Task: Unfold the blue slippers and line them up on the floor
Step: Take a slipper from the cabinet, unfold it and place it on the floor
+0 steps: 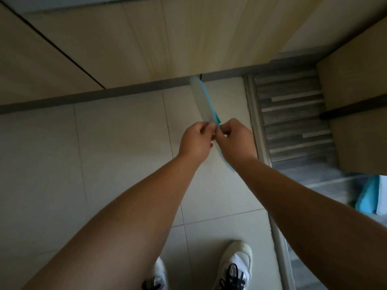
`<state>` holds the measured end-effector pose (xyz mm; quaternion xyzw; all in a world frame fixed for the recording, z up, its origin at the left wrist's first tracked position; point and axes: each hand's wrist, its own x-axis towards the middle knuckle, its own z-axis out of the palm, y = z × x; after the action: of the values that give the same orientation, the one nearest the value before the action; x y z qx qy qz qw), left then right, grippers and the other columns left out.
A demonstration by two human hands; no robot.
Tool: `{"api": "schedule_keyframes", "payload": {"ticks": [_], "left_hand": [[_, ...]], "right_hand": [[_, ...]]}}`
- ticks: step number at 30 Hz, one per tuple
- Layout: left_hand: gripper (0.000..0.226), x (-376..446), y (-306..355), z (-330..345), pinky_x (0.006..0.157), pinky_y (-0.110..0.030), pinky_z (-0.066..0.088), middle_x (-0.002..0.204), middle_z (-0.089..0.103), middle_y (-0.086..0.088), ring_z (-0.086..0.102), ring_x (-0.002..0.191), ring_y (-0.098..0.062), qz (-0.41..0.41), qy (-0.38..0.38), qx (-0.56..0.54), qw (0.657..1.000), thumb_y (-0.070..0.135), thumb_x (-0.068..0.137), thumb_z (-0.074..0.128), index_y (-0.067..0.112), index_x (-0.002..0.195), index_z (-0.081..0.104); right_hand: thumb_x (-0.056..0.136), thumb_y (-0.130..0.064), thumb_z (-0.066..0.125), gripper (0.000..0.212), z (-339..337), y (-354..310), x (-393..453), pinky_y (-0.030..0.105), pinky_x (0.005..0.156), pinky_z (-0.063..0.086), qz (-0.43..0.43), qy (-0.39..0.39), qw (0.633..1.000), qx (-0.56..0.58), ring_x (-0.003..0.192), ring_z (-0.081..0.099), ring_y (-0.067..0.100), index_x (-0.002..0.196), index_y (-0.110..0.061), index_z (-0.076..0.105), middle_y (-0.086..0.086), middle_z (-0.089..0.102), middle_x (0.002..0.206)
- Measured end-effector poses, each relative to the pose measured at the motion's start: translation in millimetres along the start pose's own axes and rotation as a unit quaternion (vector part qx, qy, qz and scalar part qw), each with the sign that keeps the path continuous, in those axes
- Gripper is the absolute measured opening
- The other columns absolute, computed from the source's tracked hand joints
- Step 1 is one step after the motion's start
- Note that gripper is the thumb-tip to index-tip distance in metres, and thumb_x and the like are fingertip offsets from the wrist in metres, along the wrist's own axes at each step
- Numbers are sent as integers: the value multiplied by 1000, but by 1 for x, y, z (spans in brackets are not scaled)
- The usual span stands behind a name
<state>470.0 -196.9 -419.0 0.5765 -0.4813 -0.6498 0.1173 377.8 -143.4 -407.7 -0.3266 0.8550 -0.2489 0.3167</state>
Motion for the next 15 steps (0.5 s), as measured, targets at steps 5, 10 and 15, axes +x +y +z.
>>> {"api": "schedule_keyframes", "payload": {"ticks": [5,10,15], "left_hand": [[17,29,-6,-1,79,-32,58,103,70,-4,69,92,-17,3,2,-63,998,30,97,48,23,95,63],[20,52,-11,-5,78,-36,58,105,69,-12,68,90,-24,-6,-43,-122,992,20,99,45,11,103,63],[18,77,-21,9,63,-30,57,78,70,-3,66,67,-14,8,-83,-71,994,19,96,51,14,85,64]], "right_hand": [[97,-22,52,22,10,13,9,4,63,39,-118,-19,993,2,75,59,4,112,-18,67,-5,65,95],[93,-22,59,34,-4,37,60,27,93,42,-32,55,997,34,110,57,24,124,-8,60,12,61,122],[90,-21,65,8,-8,63,94,51,81,54,131,-69,972,184,86,66,30,84,-17,69,20,70,98]]}}
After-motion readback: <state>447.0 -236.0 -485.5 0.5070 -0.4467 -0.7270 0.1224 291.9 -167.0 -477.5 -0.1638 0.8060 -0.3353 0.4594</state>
